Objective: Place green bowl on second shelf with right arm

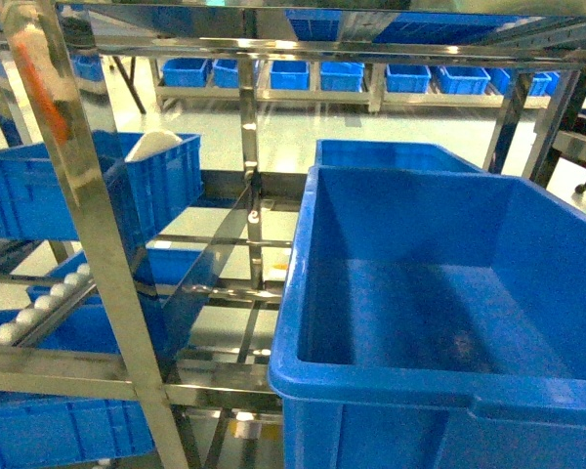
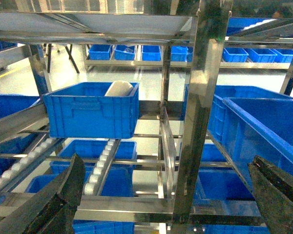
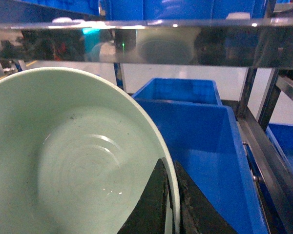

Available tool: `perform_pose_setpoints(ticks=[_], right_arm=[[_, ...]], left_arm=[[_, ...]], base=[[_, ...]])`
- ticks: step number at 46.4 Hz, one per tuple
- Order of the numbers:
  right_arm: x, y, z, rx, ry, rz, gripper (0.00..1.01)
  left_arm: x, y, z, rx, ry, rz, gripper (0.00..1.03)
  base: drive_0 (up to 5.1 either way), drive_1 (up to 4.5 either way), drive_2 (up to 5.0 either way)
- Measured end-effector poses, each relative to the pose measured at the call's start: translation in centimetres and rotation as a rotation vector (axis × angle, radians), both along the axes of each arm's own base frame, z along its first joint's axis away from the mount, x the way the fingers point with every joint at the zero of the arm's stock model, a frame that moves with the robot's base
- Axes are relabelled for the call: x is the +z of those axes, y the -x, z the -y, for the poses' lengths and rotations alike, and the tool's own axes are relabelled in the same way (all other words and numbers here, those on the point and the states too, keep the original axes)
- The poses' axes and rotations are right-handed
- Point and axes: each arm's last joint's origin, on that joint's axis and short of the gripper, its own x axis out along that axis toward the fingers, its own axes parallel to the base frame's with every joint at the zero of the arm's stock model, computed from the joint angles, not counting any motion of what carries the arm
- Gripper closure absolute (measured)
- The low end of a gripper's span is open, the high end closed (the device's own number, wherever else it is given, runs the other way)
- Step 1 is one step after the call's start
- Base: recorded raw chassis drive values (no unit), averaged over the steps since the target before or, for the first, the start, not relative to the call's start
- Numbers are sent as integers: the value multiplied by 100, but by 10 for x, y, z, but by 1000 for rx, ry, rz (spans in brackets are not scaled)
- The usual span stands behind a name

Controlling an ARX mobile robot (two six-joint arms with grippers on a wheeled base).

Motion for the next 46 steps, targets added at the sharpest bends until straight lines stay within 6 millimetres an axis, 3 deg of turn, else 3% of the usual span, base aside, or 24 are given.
perform_pose_setpoints(ticks=[18,46], right_arm=[[-32,-32,0,48,42,-92,99],[-71,-137,6,112,78,-302,99]], left_arm=[[0,0,0,0,0,0,5],[0,0,0,0,0,0,5]], base=[[0,0,0],[0,0,0]])
